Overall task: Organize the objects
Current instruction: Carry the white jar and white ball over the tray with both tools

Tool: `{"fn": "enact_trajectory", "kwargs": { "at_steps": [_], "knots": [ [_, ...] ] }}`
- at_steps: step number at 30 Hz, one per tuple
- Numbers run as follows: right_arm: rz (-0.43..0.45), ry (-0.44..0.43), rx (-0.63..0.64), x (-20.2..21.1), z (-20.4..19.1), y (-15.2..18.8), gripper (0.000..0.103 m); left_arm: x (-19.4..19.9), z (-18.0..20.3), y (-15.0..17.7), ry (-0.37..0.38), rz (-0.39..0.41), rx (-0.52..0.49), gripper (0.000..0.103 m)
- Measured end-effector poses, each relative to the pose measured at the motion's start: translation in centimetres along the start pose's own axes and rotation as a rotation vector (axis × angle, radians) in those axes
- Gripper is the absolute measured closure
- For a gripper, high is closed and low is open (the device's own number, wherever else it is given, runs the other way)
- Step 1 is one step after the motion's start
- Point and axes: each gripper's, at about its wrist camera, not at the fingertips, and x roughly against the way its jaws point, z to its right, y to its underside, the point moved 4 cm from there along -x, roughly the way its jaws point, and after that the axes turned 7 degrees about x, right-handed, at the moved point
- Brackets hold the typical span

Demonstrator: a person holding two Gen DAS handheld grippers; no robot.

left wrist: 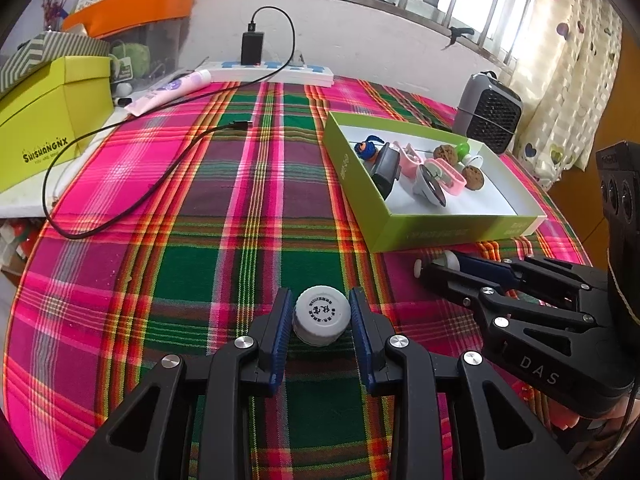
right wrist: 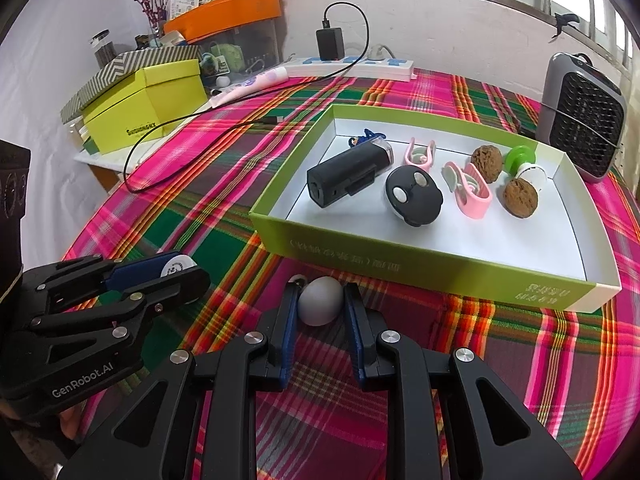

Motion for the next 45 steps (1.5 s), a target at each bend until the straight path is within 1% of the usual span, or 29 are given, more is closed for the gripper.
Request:
{"fn": "enact_trajectory", "kwargs": {
  "at_steps": [12,18,33,45],
  "knots": [
    [0.006,-0.009,-0.008,0.5,0.2,0.4,0.080,0.7,0.9,0.1,-0.005,0.015,-0.022,0.076],
    [0.016,0.004,-0.022,1.3,0.8,0.8,0.080,1.1,1.6,0.1,0.000,0.022,-0.040,0.076],
    [0.048,0.024,-0.053,3.3,2.5,1.4,0.080,1.6,4.4,-0.3,0.033,0.038,-0.081,0.076],
    [0.083,0.051,-0.089,5.4,4.7,1.5,0.080,1.6,6.8,-1.3,0.063,0.053,-0.112,0.076]
  ]
}}
